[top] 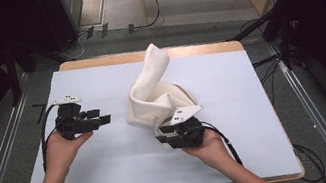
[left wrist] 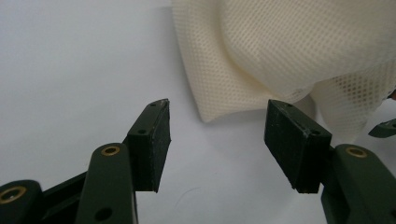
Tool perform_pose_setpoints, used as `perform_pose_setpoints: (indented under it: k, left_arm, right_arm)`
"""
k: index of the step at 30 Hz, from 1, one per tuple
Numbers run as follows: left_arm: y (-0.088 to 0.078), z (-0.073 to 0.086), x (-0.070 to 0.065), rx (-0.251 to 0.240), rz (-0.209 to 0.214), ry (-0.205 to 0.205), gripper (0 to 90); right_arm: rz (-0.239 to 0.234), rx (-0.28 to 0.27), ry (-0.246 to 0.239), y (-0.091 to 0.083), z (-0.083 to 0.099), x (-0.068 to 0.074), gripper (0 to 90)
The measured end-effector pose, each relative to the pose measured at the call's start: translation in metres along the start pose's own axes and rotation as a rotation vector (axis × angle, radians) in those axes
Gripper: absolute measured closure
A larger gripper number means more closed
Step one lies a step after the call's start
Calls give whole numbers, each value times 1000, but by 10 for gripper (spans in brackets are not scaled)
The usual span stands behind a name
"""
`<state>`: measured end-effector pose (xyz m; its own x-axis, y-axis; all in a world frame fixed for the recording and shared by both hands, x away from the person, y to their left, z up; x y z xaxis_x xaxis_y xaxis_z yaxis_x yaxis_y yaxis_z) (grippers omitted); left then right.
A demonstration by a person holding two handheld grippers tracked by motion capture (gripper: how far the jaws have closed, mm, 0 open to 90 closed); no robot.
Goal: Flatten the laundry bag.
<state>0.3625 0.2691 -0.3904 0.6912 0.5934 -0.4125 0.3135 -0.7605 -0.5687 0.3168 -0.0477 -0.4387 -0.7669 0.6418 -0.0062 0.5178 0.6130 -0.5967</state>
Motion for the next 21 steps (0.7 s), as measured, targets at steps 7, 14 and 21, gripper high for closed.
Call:
perform_pose_setpoints:
  k: [7, 14, 21]
  left_arm:
    - [5, -18, -16, 21, 29, 38, 423]
    - [3, -26, -23, 29, 44, 57, 423]
    - [2, -40, -34, 45, 62, 70, 434]
  right_arm:
    - [20, 8, 35, -26, 15, -17, 639]
    - [46, 21, 74, -52, 29, -43, 713]
    - [180, -11, 176, -65, 30, -82, 807]
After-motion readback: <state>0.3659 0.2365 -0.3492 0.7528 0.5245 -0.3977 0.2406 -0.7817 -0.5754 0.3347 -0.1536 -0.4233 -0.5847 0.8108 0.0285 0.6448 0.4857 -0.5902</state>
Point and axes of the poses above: each handheld gripper's, and its own axes: y roughly forward along the jaws, z roughly out of its underside, x roughly to its left, the point moved 2 cm from there along y, roughly forward along the jaws, and after that the axes turned 14 degrees about z, right-handed, at the moved point
